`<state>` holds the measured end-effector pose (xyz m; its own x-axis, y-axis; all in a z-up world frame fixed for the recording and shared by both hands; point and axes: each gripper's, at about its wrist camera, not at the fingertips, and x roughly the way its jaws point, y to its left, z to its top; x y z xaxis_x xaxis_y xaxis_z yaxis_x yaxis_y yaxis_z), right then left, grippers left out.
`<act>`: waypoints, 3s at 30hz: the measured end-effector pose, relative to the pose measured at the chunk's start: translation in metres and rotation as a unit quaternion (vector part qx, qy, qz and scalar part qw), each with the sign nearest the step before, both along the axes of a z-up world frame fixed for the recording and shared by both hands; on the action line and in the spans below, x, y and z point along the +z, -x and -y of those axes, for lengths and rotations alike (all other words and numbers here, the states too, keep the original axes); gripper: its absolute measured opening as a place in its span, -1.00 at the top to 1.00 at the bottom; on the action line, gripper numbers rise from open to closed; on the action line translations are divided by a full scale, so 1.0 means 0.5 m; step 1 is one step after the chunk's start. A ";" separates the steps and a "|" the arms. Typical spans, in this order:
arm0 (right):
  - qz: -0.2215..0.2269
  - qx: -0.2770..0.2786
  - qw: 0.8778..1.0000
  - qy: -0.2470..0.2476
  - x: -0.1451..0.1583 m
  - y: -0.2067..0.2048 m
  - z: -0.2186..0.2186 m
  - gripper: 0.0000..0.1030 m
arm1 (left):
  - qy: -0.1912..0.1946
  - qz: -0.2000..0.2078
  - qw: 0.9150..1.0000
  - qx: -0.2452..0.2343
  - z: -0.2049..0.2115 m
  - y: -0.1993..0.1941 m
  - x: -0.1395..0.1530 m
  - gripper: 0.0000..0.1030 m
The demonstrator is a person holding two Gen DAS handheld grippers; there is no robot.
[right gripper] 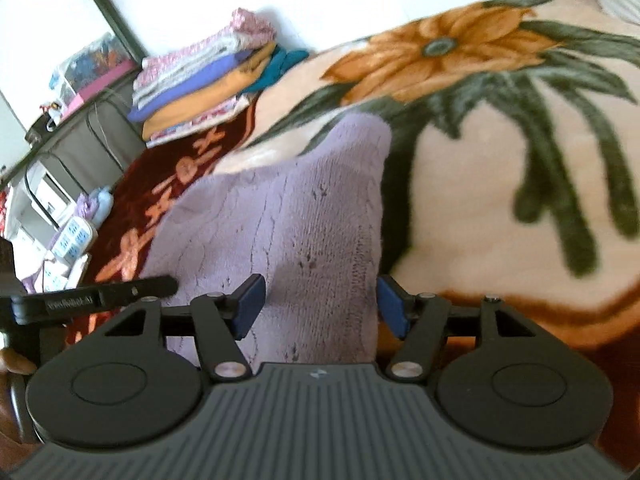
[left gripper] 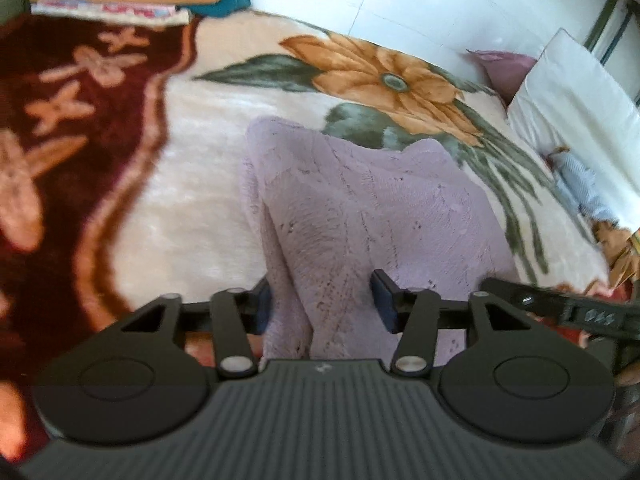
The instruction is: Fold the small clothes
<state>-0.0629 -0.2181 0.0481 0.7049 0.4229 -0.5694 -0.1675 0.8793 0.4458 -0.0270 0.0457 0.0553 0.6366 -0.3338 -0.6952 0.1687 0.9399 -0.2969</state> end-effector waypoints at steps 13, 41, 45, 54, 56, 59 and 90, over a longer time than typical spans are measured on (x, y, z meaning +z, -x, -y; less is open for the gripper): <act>0.032 0.007 0.996 0.081 -0.014 0.014 -0.075 0.03 | -0.021 0.012 0.999 0.042 -0.040 0.022 -0.033 -0.19; 0.005 -0.016 0.988 0.151 -0.119 0.151 -0.104 -0.93 | -0.131 -0.002 0.989 0.071 0.098 0.149 -0.083 -0.74; 0.004 -0.014 0.988 0.156 -0.122 0.145 -0.107 -0.95 | -0.164 0.005 0.984 0.072 0.121 0.150 -0.092 -0.78; 0.005 -0.016 0.989 0.148 -0.122 0.141 -0.100 -0.96 | -0.167 -0.004 0.983 0.073 0.126 0.145 -0.098 -0.98; 0.005 -0.016 0.989 0.148 -0.123 0.142 -0.100 -0.96 | -0.169 -0.004 0.983 0.073 0.126 0.145 -0.098 -0.98; 0.007 -0.016 0.989 0.149 -0.124 0.142 -0.100 -0.96 | -0.170 -0.003 0.983 0.073 0.128 0.145 -0.099 -0.98; 0.007 -0.018 0.988 0.152 -0.126 0.145 -0.101 -0.97 | -0.181 0.005 0.981 0.075 0.134 0.150 -0.103 -0.98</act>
